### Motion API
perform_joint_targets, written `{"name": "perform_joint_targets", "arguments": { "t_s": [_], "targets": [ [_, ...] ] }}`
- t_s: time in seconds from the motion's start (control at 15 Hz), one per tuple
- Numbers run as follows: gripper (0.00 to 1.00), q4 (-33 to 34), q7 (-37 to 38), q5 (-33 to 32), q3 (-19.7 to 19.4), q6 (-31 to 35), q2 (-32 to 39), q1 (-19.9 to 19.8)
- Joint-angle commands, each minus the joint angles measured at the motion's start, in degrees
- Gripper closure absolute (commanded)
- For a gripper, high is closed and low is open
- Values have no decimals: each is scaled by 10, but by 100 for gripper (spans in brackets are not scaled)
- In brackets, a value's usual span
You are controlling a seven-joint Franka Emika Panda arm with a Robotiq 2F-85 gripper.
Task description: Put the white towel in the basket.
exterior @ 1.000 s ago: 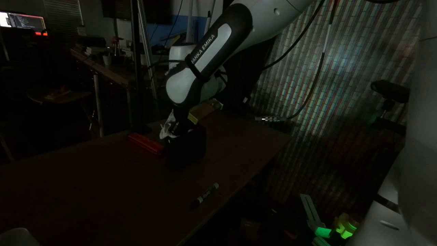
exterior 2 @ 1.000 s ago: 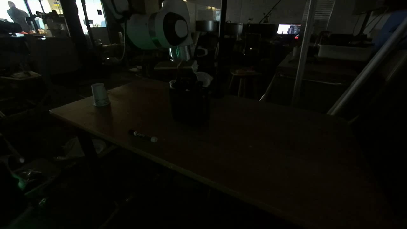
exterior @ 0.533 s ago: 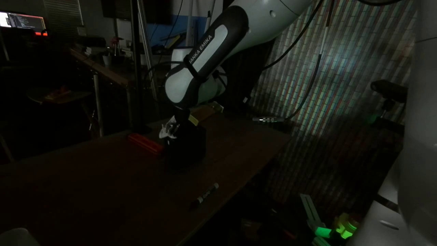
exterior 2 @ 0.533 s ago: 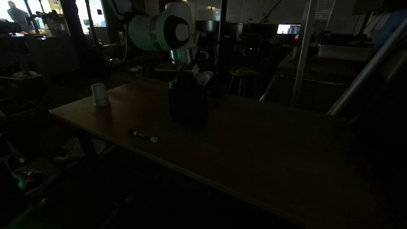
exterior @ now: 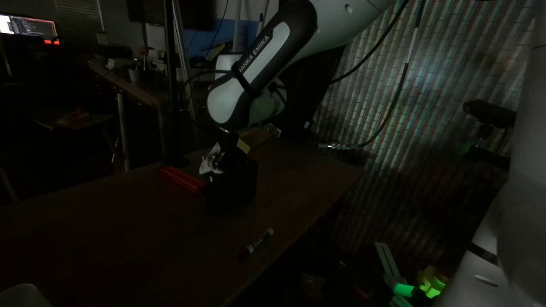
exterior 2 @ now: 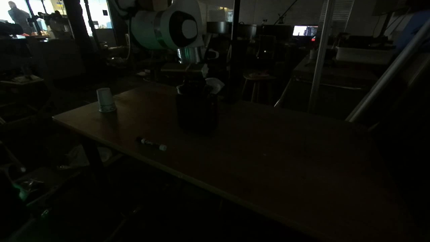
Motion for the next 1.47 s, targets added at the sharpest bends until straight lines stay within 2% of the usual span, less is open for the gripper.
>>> {"name": "perform_joint_targets", "arguments": {
  "t_s": [0.0,0.47,1.07,1.13,1.2,1.33,1.4],
  "targets": [
    [100,-26,3,-14,-3,-19,-76,8],
    [100,-30,9,-56,2,-19,-147,14],
    [100,12,16,-49,-2,46,-104,12],
    [98,16,18,-49,-3,51,-101,11],
    [73,18,23,-53,-5,56,-99,11],
    [70,24,33,-65,-9,63,-92,10],
    [61,28,33,-67,-10,62,-89,10]
  ]
}}
